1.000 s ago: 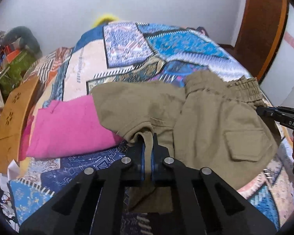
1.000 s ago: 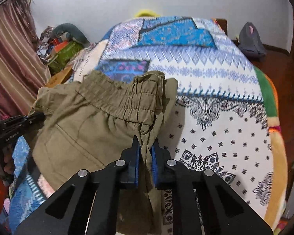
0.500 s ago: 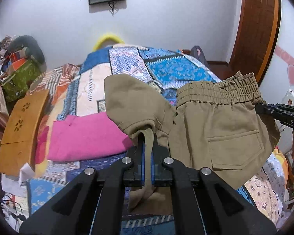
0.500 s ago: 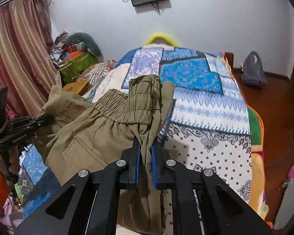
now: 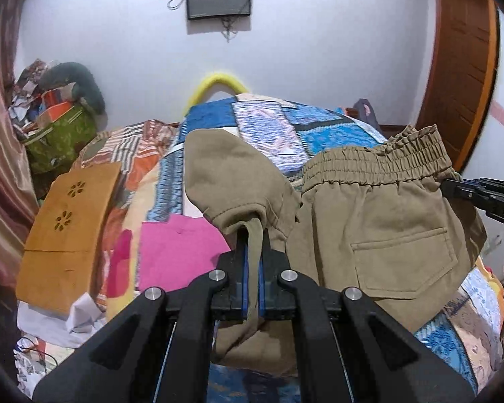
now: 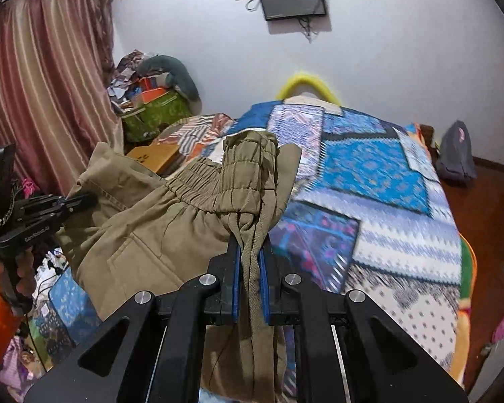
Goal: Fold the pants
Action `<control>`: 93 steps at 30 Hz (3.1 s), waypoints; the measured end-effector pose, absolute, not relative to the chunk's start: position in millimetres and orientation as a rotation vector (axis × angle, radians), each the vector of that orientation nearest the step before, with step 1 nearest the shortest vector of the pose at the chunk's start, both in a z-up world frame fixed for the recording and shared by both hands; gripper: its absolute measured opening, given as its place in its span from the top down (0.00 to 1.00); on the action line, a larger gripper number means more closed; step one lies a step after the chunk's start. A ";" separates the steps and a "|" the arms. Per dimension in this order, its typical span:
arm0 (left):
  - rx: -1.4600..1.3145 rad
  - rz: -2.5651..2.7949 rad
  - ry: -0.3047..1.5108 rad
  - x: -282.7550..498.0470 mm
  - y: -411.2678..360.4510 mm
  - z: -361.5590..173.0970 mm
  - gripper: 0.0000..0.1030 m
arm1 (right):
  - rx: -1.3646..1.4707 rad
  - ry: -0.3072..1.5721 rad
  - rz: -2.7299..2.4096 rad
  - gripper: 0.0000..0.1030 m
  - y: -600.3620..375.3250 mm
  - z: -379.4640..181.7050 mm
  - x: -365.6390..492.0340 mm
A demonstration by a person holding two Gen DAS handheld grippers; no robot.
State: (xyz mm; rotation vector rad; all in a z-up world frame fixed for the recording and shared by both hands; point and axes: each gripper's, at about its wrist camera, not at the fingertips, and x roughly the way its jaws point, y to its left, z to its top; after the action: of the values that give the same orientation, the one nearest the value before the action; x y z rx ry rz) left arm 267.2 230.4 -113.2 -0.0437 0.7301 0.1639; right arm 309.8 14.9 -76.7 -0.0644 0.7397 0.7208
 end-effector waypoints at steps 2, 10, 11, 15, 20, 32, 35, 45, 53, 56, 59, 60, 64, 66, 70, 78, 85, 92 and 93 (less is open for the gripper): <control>-0.047 0.186 0.729 272.9 246.7 -115.7 0.96 | -0.069 0.735 0.735 0.92 31.0 -77.2 317.7; -0.099 0.261 0.730 295.2 311.1 -127.3 0.96 | -0.110 0.688 0.780 0.92 95.6 -80.1 346.2; -0.104 0.270 0.730 298.3 317.7 -128.6 0.96 | -0.117 0.684 0.784 0.92 101.9 -80.8 349.8; -0.091 0.305 0.719 311.1 341.1 -132.4 0.96 | -0.135 0.655 0.797 0.92 125.6 -81.1 363.0; -0.091 0.335 0.716 323.0 361.2 -134.2 0.96 | -0.145 0.630 0.805 0.92 152.1 -79.1 377.0; -0.037 0.376 0.662 340.1 373.3 -105.1 0.97 | -0.132 0.537 0.814 0.92 181.9 -44.4 392.5; -0.021 0.386 0.635 343.2 372.3 -93.8 0.97 | -0.125 0.508 0.810 0.92 182.3 -35.1 394.2; -0.053 0.373 0.760 353.5 380.2 -163.8 0.97 | -0.138 0.660 0.825 0.92 176.2 -106.3 397.1; -0.041 0.376 0.920 342.0 383.2 -228.1 0.97 | -0.165 0.847 0.831 0.92 163.2 -172.2 387.2; -0.068 0.392 0.965 338.2 391.8 -242.0 0.95 | -0.131 0.926 0.820 0.91 157.0 -183.6 395.7; -0.080 0.398 1.000 337.3 395.9 -252.7 0.91 | -0.169 0.970 0.792 0.90 157.9 -193.1 396.0; -0.079 0.398 1.007 335.4 396.1 -255.2 0.89 | -0.187 0.975 0.786 0.86 158.9 -195.3 395.0; -0.030 0.418 1.027 332.0 393.3 -260.9 0.73 | -0.245 0.990 0.727 0.77 163.4 -201.0 391.3; -0.016 0.429 1.036 329.9 393.7 -262.5 0.67 | -0.268 1.000 0.709 0.68 164.3 -199.1 387.8; -0.029 0.436 1.033 317.1 395.3 -254.8 0.67 | -0.290 0.958 0.697 0.65 155.4 -181.5 376.4; -0.012 0.425 0.937 262.1 360.5 -190.2 0.67 | -0.244 0.784 0.733 0.63 120.1 -96.8 320.4; -0.073 0.353 0.696 192.1 303.7 -79.9 0.67 | -0.139 0.606 0.775 0.53 89.6 -14.4 257.1; -0.081 0.294 0.465 107.0 238.9 9.4 0.67 | -0.075 0.401 0.823 0.53 63.1 58.4 175.2; -0.080 0.288 0.440 96.0 230.2 17.6 0.67 | -0.066 0.368 0.831 0.53 58.8 67.6 160.6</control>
State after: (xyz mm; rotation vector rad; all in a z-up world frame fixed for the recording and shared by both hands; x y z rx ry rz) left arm 96.0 230.2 17.6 -0.0804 0.4396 0.2883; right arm 160.6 58.8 67.6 -0.0663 0.3681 0.8314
